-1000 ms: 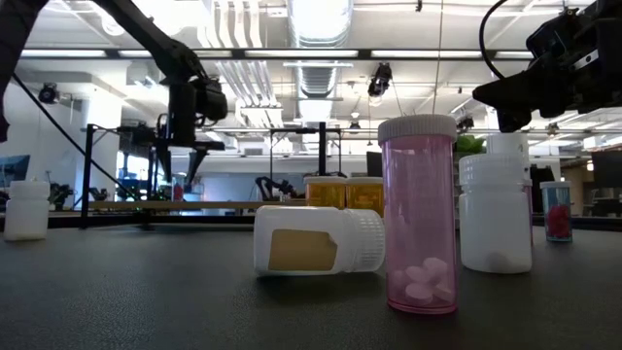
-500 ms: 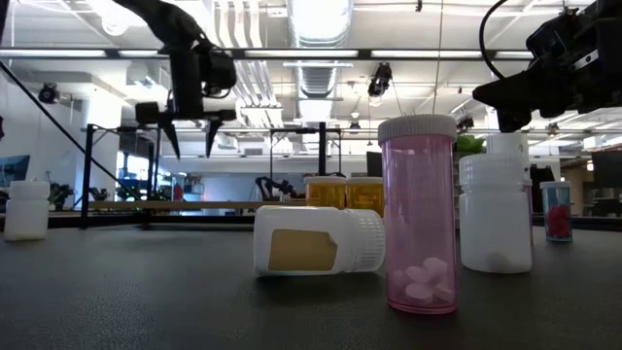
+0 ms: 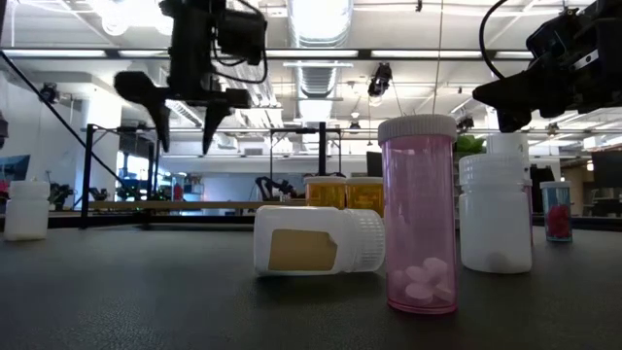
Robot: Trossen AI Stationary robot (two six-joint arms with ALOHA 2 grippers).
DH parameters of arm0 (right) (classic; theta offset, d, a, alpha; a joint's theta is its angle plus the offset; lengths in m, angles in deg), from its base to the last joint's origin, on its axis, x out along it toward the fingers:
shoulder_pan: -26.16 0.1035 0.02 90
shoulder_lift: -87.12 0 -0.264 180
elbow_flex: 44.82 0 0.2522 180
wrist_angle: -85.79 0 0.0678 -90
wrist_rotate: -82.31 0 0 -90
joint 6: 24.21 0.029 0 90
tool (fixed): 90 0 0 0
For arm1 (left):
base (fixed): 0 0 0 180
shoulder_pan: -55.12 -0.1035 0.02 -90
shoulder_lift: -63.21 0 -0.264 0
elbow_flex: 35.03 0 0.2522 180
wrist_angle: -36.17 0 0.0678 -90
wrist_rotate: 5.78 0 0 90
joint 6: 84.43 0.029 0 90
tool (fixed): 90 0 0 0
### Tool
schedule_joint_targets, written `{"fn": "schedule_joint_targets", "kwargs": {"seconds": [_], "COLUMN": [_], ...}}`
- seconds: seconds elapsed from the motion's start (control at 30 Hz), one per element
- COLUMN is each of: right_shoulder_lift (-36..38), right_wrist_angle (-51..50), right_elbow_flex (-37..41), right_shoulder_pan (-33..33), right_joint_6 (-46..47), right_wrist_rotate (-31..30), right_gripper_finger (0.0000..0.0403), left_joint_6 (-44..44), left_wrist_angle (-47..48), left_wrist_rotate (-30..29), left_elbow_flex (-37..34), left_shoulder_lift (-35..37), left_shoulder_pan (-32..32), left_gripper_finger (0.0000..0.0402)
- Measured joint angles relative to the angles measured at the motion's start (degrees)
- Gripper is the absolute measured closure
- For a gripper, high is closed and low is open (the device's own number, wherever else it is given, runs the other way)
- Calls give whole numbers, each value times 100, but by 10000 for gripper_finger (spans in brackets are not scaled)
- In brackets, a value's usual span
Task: Pick and place medicine bottles onto shelf by color
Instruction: Put the top left white pill bottle on the shelf
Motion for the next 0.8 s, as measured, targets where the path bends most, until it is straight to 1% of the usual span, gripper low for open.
{"fn": "schedule_joint_targets", "kwargs": {"seconds": [0.13, 0.33, 0.57, 0.8], "right_shoulder_lift": [0, 0, 0, 0], "right_wrist_angle": [-1, 1, 1, 1], "right_elbow_flex": [1, 0, 1, -1], "right_shoulder_pan": [0, 0, 0, 0], "right_joint_6": [-1, 0, -2, 0], "right_wrist_rotate": [0, 0, 2, 2], "right_gripper_finger": [380, 380, 380, 380], "left_joint_6": [-1080, -2510, -4110, -5163], "left_wrist_angle": [22, -102, -69, -84], "left_wrist_rotate": [-232, -236, 134, 260], "left_elbow_flex": [-378, -1097, -1658, -2017], "left_shoulder_lift": [152, 304, 432, 777], "left_shoulder_pan": [781, 1606, 2198, 2517], "left_gripper_finger": [152, 152, 152, 152]}}
